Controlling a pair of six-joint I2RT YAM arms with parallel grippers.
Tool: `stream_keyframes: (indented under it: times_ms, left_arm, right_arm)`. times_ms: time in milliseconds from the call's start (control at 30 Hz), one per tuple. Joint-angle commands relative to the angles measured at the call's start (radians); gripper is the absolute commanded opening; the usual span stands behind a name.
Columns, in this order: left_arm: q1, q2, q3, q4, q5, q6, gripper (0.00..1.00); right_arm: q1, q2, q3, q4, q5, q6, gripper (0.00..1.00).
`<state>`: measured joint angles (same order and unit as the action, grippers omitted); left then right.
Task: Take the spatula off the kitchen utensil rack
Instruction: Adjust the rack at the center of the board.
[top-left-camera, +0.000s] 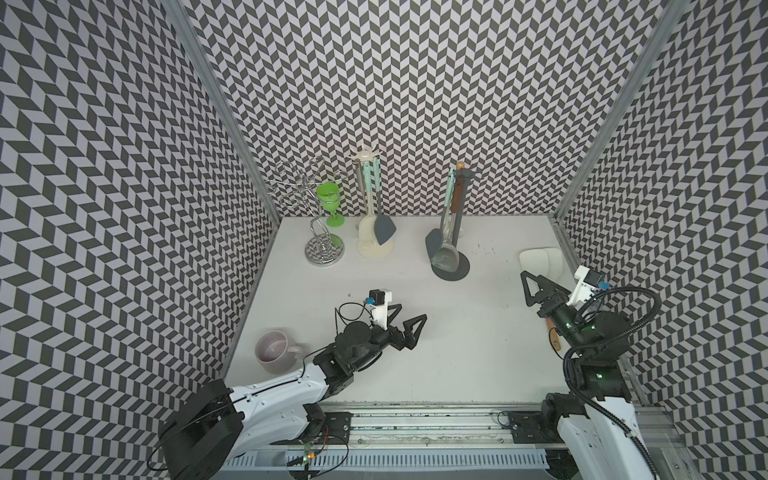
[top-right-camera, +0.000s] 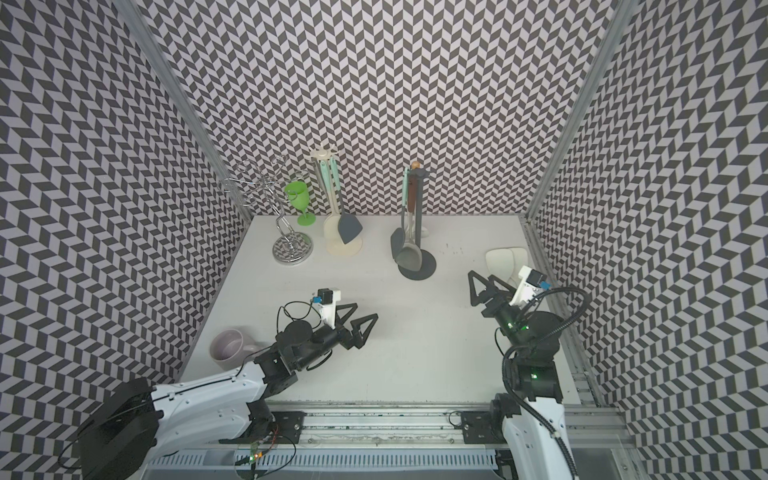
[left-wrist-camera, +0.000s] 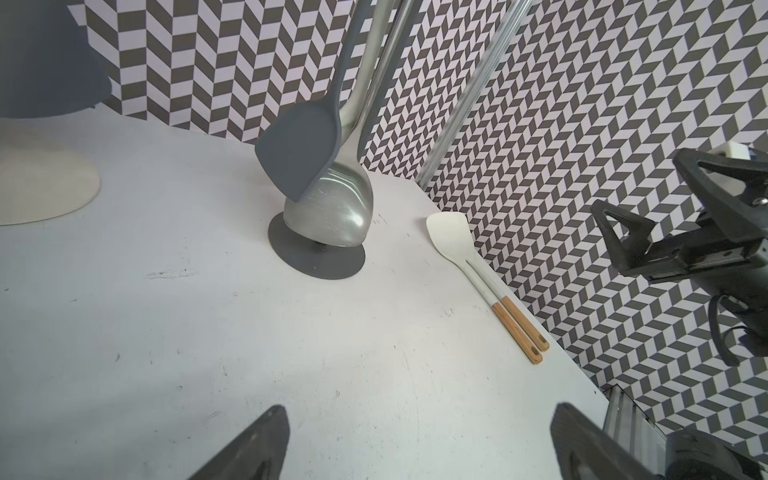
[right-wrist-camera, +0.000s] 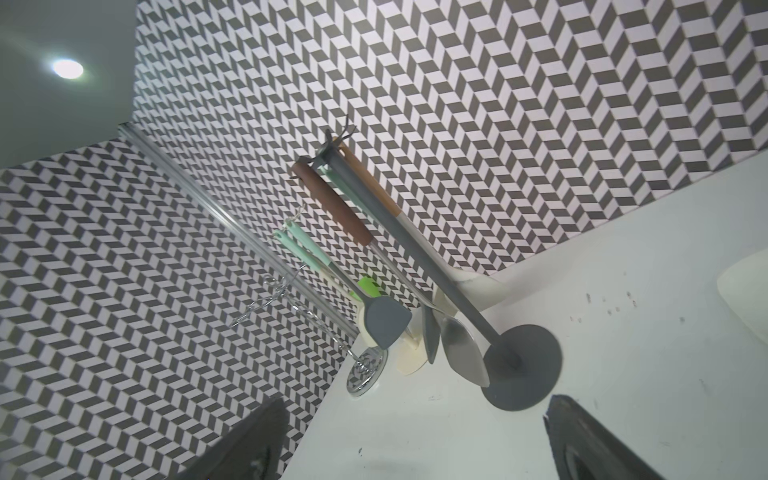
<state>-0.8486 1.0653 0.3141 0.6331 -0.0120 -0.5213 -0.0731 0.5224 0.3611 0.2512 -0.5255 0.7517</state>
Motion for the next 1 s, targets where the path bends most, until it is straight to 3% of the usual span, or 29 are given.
stream_keyframes:
  times_ms: [0, 67, 200, 533, 767, 967]
  left_arm:
    - [0.066, 0.041, 0.087, 0.053, 0.119, 0.034, 1.00]
    - [0.107, 0.055, 0.092, 0.062, 0.134, 0.047, 1.00]
    - [0.157, 0.037, 0.024, 0.132, 0.135, 0.080, 1.00]
    - [0.164, -0.043, -0.029, 0.117, 0.070, 0.111, 1.00]
    - [0.164, -0.090, -0.036, 0.106, 0.062, 0.117, 1.00]
    - [0.164, -0.124, -0.040, 0.089, 0.047, 0.122, 1.00]
  right_arm:
    - [0.007, 0.091, -0.070, 0.355, -0.166, 0.112, 0.91]
    - [0.009, 0.158, -0.067, 0.444, -0.209, 0.100, 0.88]
    - [0.031, 0.294, 0.020, 0.409, -0.196, -0.025, 0.78]
    - [0.146, 0.759, 0.271, 0.482, -0.089, -0.118, 0.53]
    - [0.160, 1.054, 0.441, 0.497, -0.013, -0.035, 0.32]
    - [0.164, 1.247, 0.529, 0.486, 0.007, 0.047, 0.25]
